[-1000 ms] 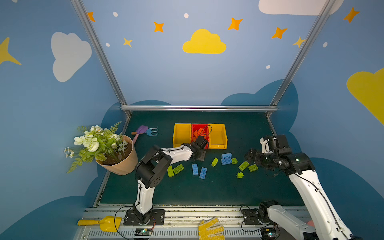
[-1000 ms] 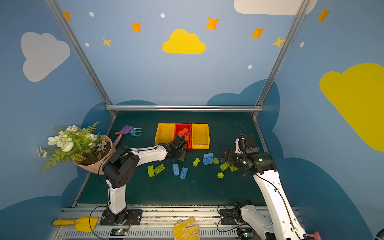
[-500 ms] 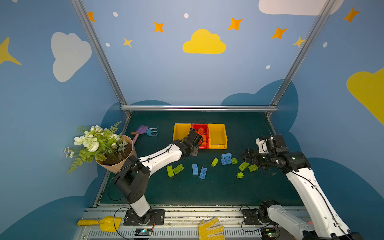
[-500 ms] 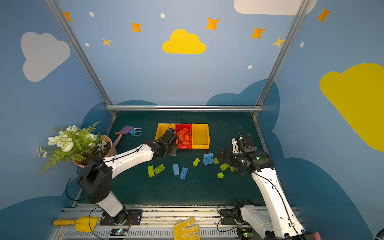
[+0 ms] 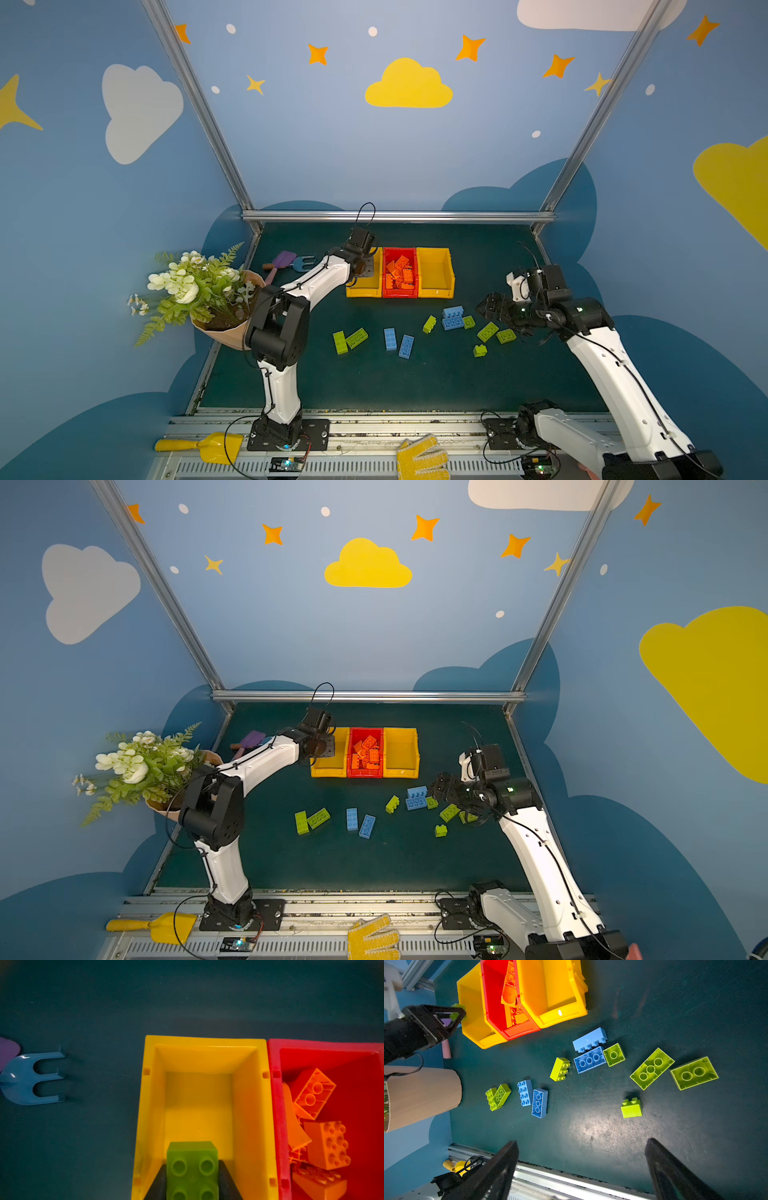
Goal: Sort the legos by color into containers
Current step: 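Carry the green brick into the yellow bin nearest the left gripper and release, then lower the left gripper onto a green brick nearer the robot and grasp it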
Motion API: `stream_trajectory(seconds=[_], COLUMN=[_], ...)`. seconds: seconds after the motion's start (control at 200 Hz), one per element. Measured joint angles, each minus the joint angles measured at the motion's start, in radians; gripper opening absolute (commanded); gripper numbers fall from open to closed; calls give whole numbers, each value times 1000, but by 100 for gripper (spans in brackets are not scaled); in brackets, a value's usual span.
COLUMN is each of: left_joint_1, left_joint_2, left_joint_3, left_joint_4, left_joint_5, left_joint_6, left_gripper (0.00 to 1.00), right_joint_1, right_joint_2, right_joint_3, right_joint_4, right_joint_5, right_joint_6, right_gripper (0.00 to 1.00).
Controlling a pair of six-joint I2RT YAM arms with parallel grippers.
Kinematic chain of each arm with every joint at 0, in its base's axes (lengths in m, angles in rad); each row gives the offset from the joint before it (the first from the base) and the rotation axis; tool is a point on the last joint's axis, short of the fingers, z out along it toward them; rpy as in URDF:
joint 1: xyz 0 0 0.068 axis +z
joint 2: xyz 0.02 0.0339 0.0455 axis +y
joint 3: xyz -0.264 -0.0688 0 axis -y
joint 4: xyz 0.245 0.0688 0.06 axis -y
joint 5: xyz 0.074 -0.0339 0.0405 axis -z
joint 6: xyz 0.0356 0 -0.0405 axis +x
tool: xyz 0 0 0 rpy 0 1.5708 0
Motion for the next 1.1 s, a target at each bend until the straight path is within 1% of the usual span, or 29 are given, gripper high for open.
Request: stream_trajectory(seconds=[0.035, 0.135, 0.165, 0.32, 0.39, 0.455, 0.555, 0.726, 0.871, 1.101], left_joint_1=[4, 11, 12, 18, 19, 19, 16, 18, 18, 18], left_joint_2=[24, 75, 84, 95, 93, 83, 28, -131, -264, -404], left_joint_3=[17, 57, 66, 84, 87, 82, 31, -98, -220, -377], left_joint_4=[-3, -20, -22, -32, -31, -28, -22, -41, -92, -185], left_joint_5=[8, 29, 35, 56, 67, 78, 90, 79, 53, 34], left_joint_6=[5, 13, 11, 8, 2, -8, -31, -105, -190, -284], left_gripper=[38, 62, 67, 86, 91, 99, 100, 100, 100, 100], right_joint_1=[0, 0, 0, 0, 0, 0, 2, 16, 56, 121], right_joint_2=[0, 0, 0, -3, -3, -3, -1, 32, 52, 56], right_joint_3=[1, 12, 18, 35, 35, 35, 36, 67, 86, 82], right_joint_4=[0, -1, -1, -2, -3, -3, -3, -6, -2, 8], right_joint_5=[0, 1, 1, 9, 13, 15, 15, 15, 19, 21], right_joint_6=[2, 8, 8, 8, 8, 10, 15, 19, 23, 34], right_gripper=[93, 93, 93, 93, 93, 93, 93, 93, 93, 93])
